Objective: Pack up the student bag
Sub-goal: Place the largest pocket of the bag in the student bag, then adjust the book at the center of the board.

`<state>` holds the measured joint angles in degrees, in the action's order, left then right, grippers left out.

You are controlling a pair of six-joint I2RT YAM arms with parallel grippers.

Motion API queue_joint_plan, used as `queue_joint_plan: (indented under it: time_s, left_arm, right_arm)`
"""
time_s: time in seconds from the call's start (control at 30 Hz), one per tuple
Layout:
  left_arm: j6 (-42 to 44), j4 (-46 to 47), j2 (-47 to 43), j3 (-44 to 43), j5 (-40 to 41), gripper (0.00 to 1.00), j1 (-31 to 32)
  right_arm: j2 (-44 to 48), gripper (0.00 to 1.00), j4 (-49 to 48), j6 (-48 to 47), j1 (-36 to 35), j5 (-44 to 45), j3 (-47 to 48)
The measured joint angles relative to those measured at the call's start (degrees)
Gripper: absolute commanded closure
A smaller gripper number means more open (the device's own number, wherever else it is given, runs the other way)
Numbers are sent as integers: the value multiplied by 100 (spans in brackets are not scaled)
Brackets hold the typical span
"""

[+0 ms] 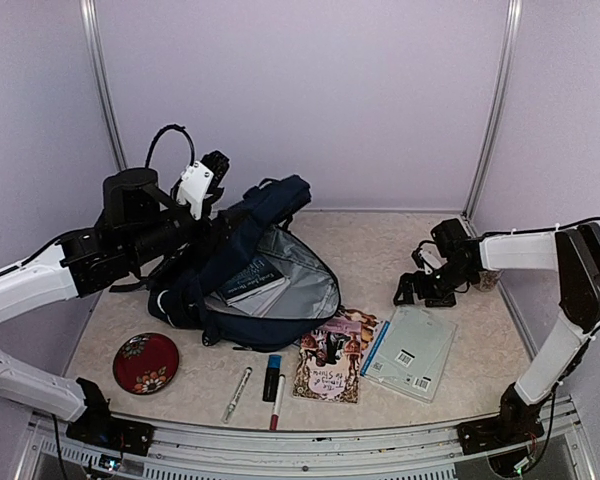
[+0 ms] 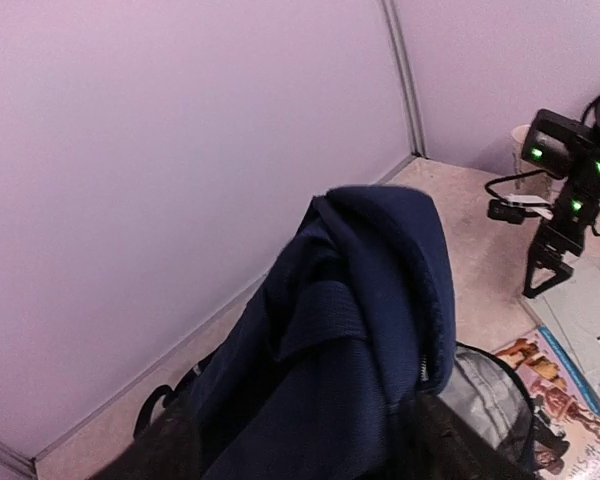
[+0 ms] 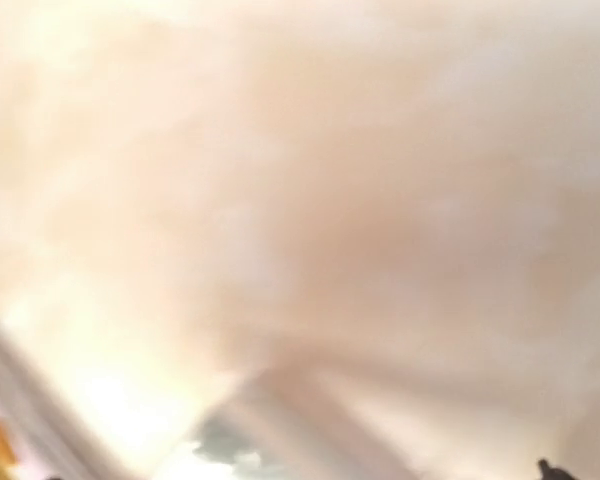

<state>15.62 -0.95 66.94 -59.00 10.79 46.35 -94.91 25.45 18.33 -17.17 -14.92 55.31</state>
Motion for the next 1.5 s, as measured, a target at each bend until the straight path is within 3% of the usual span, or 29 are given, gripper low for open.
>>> queue_joint_plan:
  time_s: [0.13,0.27,0.4,0.53,0.67,0.8,1.03,1.07,1.17,1.23,1.5]
  left_arm:
    - [83,-186,11,-48,212,2,1399]
    - [101,-74,326,-127,-55,19,2675]
    - [-155,-55,1801,-857,-509,39,2892]
    - [-164,-208,3512,-1401,-903,42,3209]
    - [-142,-1123,5184,-2708,-935,46,3565]
    - [-138,-1895,6369,-4179,-793,44,3696]
    - [-256,-2966,7265,-5523,-240,47,3676]
    - [-267,-3029,7326,-5622,-188,44,3663]
    - [-350,-3230,7353,-5731,20,21,3689]
    - [-365,-3287,7353,-5729,184,12,3696]
    - [-691,-3622,7447,-5971,391,11,3659]
  right_arm:
    - [-168,3,20,-83,162,-20,0]
    - [-195,7,92,-138,160,-129,0]
    - [-203,9,186,-195,160,-299,-22]
    - [-138,10,179,-249,160,-439,-118]
    - [0,12,205,-249,149,-520,-271]
    - [85,12,345,-249,87,-570,-341]
    - [356,12,557,-247,28,-592,-579]
    - [376,12,573,-260,28,-581,-595]
    - [424,13,605,-267,28,-562,-621]
    - [494,13,651,-282,28,-566,-691]
    - [800,14,605,-437,31,-599,-903]
